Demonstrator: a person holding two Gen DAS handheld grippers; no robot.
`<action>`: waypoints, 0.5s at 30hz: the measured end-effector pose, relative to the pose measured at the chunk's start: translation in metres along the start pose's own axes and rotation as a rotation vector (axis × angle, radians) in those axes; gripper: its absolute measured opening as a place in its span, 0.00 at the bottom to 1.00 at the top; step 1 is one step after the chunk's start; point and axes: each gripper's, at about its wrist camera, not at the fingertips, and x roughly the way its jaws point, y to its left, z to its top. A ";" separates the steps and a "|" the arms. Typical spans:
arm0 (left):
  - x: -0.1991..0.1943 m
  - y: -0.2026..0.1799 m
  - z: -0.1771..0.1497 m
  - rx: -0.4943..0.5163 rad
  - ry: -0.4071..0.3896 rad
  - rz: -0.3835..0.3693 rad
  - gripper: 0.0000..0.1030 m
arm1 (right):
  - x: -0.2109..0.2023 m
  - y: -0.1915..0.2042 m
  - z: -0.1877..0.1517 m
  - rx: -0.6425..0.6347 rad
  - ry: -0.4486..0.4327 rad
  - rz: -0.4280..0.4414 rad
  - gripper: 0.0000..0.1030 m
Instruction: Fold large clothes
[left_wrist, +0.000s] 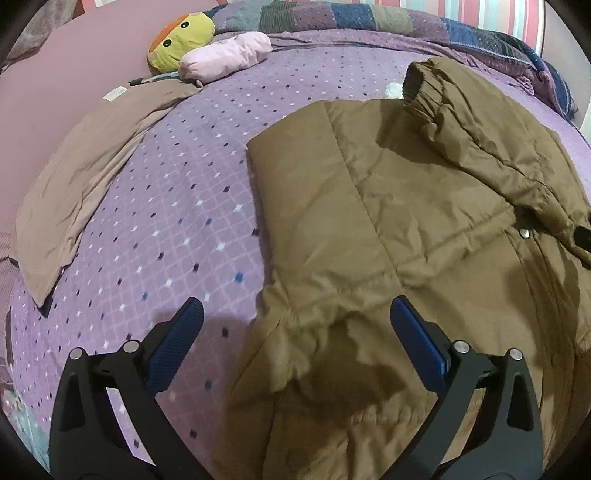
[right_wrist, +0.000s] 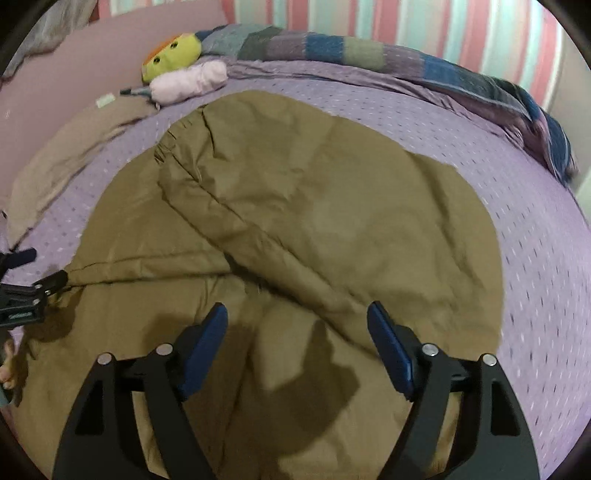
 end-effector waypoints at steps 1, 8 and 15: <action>0.004 -0.002 0.005 0.002 0.003 -0.001 0.97 | 0.010 0.007 0.010 -0.024 0.004 -0.006 0.76; 0.017 -0.012 0.013 0.046 0.015 0.008 0.97 | 0.060 0.014 0.032 -0.116 0.064 -0.102 0.36; 0.017 -0.025 0.022 0.116 -0.013 0.025 0.97 | -0.024 -0.105 0.029 0.194 -0.083 -0.201 0.12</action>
